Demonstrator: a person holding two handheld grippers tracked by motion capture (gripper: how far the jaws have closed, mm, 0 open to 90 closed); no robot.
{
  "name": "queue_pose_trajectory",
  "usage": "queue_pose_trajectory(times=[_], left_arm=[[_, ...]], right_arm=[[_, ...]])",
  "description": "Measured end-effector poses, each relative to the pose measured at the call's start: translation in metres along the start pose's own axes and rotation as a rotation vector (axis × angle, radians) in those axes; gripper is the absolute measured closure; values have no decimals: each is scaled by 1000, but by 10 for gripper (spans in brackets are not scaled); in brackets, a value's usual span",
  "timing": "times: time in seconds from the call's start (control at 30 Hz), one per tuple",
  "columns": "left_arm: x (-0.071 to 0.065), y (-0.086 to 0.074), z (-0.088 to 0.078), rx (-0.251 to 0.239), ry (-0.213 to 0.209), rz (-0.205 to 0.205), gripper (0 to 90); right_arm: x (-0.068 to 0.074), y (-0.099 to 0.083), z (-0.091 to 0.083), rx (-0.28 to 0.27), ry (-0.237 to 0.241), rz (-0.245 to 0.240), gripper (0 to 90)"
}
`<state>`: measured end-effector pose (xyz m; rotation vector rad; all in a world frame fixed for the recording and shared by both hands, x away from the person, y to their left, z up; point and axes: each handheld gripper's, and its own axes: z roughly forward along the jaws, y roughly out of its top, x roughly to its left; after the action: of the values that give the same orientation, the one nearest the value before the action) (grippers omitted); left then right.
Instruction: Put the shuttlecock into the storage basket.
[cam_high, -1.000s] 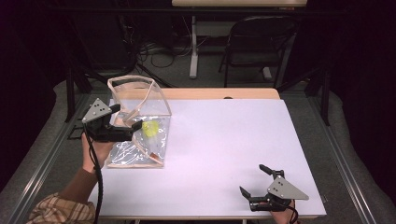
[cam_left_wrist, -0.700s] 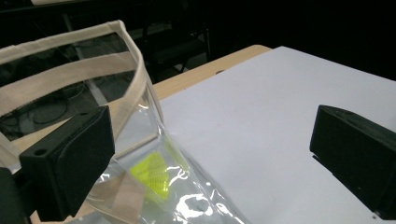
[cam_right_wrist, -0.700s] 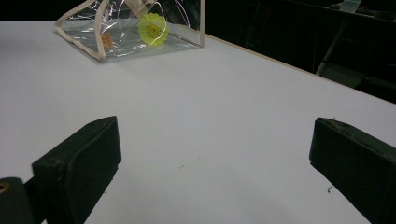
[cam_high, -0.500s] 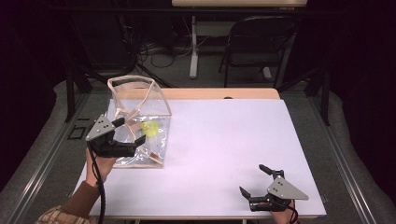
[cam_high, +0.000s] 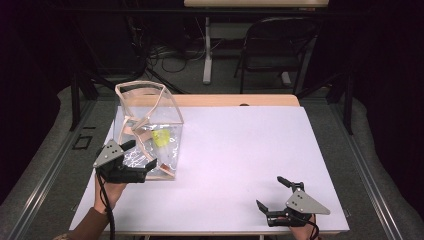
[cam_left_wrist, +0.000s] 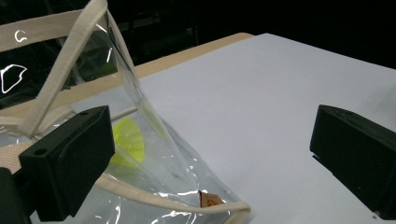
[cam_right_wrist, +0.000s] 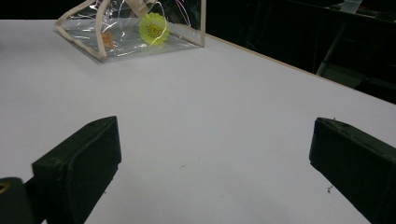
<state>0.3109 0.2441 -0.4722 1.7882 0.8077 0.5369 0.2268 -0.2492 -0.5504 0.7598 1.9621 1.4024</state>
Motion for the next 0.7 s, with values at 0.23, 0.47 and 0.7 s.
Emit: queue_pose_trajectory(times=[0.23, 0.47, 0.7], left_arm=[[-2, -13, -2, -7, -17, -10, 1], [-6, -28, -5, -30, -39, -7, 1], [-11, -43, -5, -27, -51, -5, 0]], right_arm=[[0, 0, 0, 1, 0, 1, 19], [1, 0, 0, 1, 2, 0, 19], [1, 0, 0, 2, 3, 0, 19]])
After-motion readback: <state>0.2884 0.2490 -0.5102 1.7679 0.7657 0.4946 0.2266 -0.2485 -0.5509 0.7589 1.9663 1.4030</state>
